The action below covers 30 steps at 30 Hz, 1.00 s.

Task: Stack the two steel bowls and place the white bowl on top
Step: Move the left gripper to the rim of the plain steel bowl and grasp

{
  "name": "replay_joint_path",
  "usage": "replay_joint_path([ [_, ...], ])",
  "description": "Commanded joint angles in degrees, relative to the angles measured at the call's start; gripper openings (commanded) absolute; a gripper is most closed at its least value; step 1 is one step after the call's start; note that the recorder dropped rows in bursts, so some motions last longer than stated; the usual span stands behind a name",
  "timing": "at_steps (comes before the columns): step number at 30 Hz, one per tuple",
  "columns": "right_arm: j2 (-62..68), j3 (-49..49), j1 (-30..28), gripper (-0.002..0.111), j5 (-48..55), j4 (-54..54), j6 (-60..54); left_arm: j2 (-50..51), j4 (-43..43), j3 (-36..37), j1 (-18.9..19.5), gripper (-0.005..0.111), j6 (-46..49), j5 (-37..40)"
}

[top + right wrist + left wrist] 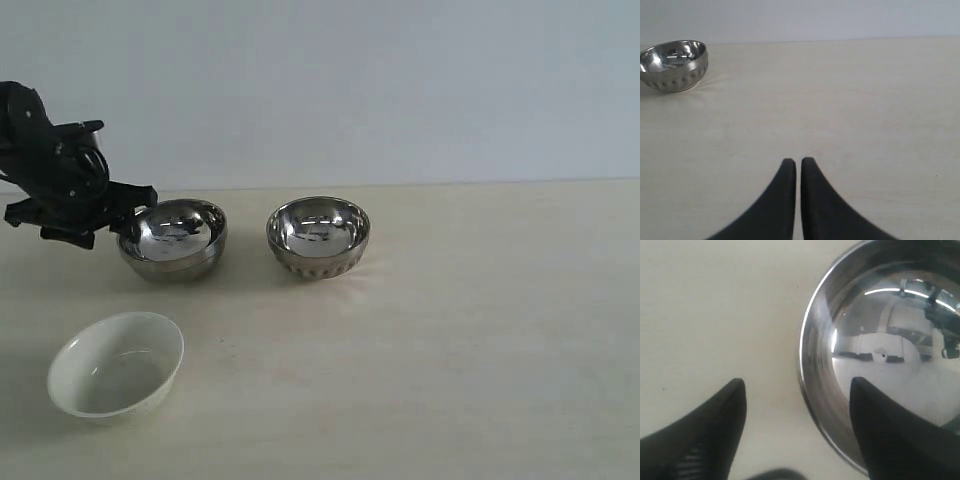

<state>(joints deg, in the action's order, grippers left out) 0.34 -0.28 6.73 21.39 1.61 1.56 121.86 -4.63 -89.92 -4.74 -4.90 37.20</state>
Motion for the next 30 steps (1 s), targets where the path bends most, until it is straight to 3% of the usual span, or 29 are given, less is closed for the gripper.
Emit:
replay_joint_path([
  [1, -0.3, 0.3, -0.3, 0.000, -0.7, -0.2, -0.2, 1.6, -0.6, -0.4, -0.5, 0.057, -0.7, -4.0],
  [14, -0.3, 0.3, -0.3, 0.000, -0.7, -0.2, -0.2, 4.9, -0.7, -0.4, -0.5, 0.054, -0.7, -9.2],
  [16, -0.3, 0.3, -0.3, 0.000, -0.7, -0.2, -0.2, 4.9, -0.7, -0.4, -0.5, 0.047, -0.7, -9.3],
  [22, -0.3, 0.3, -0.3, 0.000, -0.7, -0.2, -0.2, 4.9, -0.7, -0.4, -0.5, 0.004, -0.7, -9.3],
  [30, -0.3, 0.3, -0.3, 0.000, -0.7, -0.2, -0.2, 4.5, -2.0, -0.4, -0.5, 0.004, -0.7, -10.0],
])
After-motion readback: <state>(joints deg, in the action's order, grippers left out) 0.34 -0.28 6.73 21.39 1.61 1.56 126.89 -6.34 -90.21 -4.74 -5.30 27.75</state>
